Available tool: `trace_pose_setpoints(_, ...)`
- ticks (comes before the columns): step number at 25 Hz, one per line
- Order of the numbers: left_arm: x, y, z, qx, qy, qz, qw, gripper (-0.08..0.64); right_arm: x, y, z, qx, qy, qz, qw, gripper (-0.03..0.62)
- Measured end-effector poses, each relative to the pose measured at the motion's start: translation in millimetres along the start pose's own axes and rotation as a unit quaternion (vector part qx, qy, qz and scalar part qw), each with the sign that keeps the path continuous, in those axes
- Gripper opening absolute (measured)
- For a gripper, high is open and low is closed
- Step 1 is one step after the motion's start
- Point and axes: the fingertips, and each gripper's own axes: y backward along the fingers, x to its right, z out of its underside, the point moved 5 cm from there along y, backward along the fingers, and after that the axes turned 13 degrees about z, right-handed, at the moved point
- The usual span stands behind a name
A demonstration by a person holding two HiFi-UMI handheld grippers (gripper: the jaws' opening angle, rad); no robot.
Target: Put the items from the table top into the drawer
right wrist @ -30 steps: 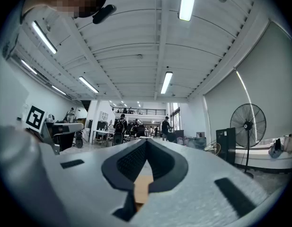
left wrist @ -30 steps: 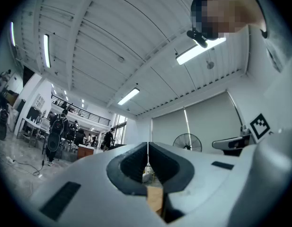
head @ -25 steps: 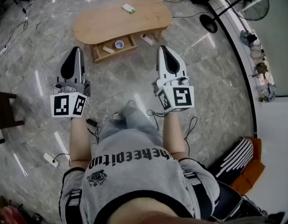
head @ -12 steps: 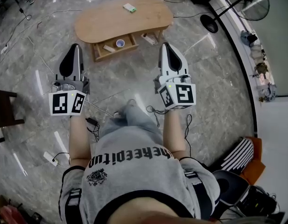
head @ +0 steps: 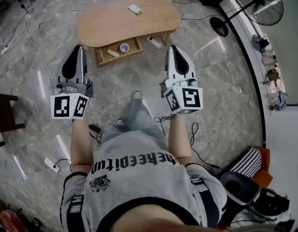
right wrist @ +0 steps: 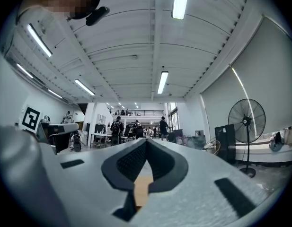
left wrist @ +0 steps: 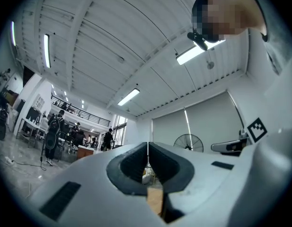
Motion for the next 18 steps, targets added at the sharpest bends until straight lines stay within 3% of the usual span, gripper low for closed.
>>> trace_pose_setpoints(18, -44.9, -167.9, 46.3, 0.008, -0.015, -0.028, 0.9995, 0.011, 78.8, -180.6, 14.1, 0.017, -0.002, -0.041, 0.999, 0.003)
